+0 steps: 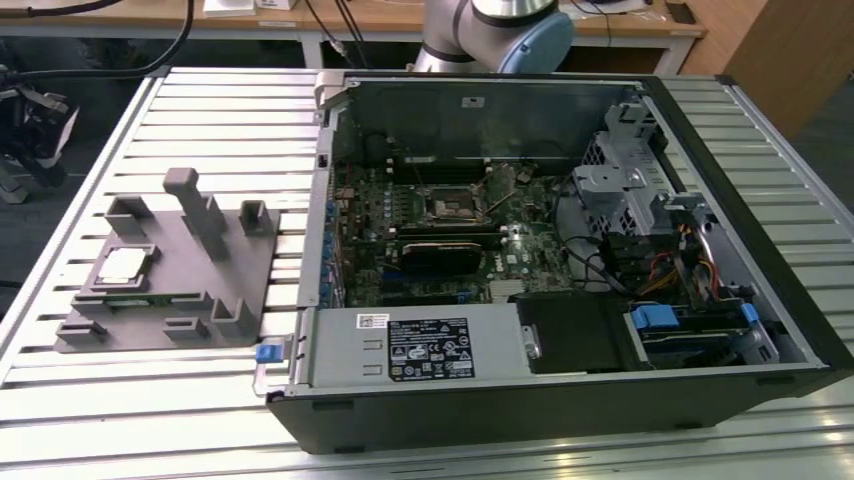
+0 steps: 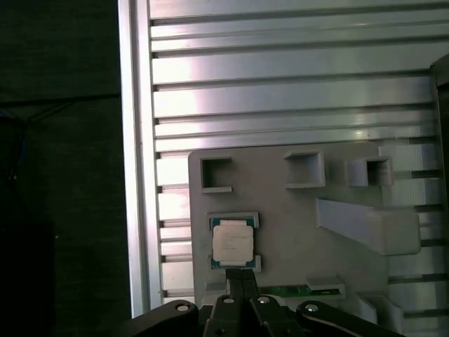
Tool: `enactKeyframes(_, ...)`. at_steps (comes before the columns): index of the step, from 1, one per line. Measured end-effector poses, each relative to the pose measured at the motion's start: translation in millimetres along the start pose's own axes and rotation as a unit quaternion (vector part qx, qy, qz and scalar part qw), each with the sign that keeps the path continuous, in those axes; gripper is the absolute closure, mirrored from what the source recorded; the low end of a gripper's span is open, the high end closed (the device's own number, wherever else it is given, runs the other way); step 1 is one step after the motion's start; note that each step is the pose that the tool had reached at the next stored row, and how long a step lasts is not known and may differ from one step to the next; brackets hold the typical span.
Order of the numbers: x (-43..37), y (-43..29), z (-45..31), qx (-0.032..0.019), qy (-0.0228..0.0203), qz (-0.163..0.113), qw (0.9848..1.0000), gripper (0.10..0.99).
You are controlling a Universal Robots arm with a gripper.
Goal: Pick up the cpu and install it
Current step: 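Pick up the cpu and move it towards the insertion slot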
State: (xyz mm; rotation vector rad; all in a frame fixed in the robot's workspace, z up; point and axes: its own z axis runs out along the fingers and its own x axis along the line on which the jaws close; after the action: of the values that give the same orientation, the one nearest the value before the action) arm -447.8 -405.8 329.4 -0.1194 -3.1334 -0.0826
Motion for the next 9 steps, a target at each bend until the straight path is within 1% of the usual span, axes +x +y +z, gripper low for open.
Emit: enactKeyframes(9,-0.1,-4.3,16.0,-0.0002,-0.0001,0.000,1.0000,0.980)
